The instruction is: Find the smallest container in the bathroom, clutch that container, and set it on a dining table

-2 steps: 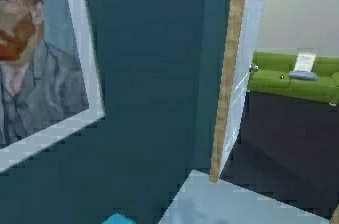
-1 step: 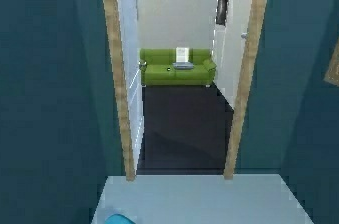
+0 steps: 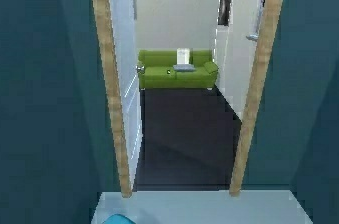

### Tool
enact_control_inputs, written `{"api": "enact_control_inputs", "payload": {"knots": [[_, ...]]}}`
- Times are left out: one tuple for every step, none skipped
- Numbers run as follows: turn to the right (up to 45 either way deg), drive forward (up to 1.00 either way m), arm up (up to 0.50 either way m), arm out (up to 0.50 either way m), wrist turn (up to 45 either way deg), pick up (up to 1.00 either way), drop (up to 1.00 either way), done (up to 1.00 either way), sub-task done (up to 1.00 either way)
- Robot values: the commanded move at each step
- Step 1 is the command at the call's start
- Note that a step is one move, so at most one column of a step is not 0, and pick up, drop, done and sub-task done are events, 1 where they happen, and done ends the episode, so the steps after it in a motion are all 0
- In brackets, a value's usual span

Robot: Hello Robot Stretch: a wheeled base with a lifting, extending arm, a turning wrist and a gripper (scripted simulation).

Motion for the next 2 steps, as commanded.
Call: {"api": "enact_control_inputs", "payload": {"knots": [[0.0, 1.00, 0.00, 0.00, 0.0, 0.00, 0.00, 0.00, 0.00], [3.0, 0.00, 0.00, 0.00, 0.0, 0.00, 0.00, 0.00, 0.00]]}}
